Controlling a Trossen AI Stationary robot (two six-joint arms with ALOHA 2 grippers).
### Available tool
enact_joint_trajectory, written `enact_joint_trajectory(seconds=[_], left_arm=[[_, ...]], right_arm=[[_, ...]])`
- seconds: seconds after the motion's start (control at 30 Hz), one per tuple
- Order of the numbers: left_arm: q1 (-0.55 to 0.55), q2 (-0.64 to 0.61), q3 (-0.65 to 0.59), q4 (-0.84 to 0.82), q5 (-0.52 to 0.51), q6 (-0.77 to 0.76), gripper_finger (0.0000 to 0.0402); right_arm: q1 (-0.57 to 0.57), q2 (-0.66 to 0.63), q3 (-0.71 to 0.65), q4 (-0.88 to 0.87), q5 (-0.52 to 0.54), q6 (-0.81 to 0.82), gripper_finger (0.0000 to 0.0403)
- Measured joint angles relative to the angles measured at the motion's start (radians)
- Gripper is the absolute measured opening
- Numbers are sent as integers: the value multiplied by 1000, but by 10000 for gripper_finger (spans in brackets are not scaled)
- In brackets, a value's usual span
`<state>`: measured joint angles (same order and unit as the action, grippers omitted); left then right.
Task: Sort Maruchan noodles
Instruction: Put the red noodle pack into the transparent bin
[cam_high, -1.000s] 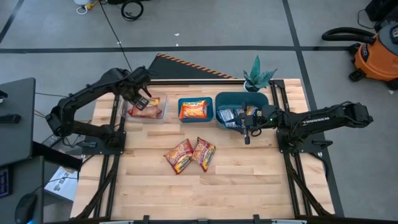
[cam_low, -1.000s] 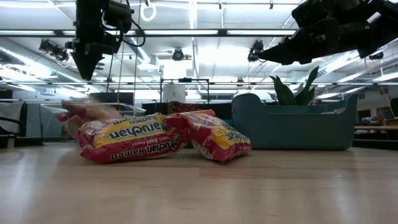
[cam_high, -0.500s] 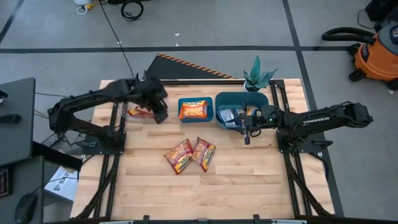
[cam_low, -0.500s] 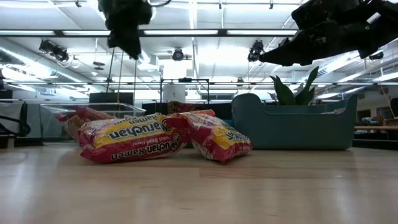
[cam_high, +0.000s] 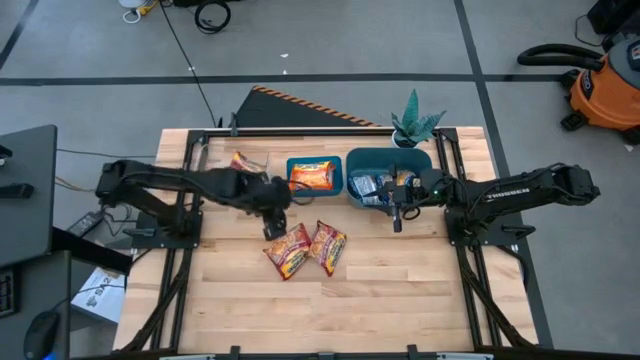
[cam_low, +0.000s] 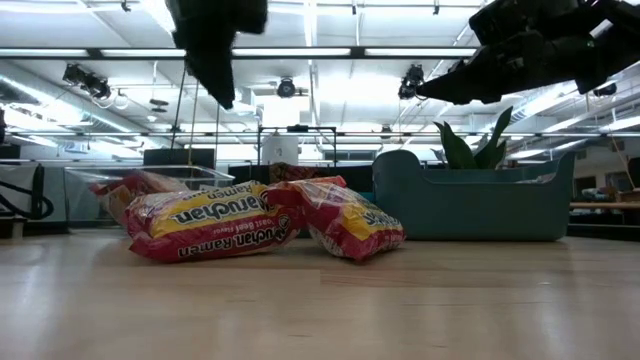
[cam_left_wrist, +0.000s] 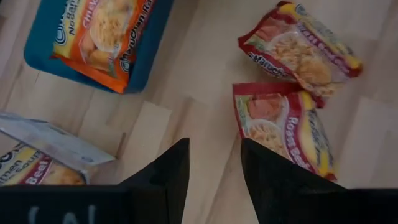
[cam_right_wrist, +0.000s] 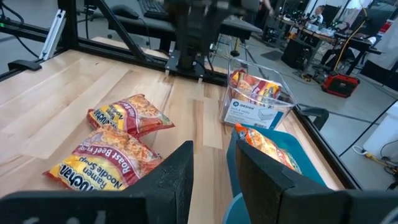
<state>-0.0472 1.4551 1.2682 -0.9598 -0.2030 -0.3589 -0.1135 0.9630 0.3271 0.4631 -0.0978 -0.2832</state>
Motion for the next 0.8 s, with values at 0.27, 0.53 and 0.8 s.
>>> enact_joint_trajectory(seconds=[0.27, 0.53, 0.8], left_arm=[[20, 189, 0, 139, 105, 66, 148], [151, 369, 0, 184, 411, 243, 127], [228, 414, 0, 248, 640, 283, 125]], right_arm=[[0, 0, 0, 15, 0, 3, 124], [0, 0, 0, 15, -1, 26, 124], [1, 0, 0, 12, -1, 48, 124]])
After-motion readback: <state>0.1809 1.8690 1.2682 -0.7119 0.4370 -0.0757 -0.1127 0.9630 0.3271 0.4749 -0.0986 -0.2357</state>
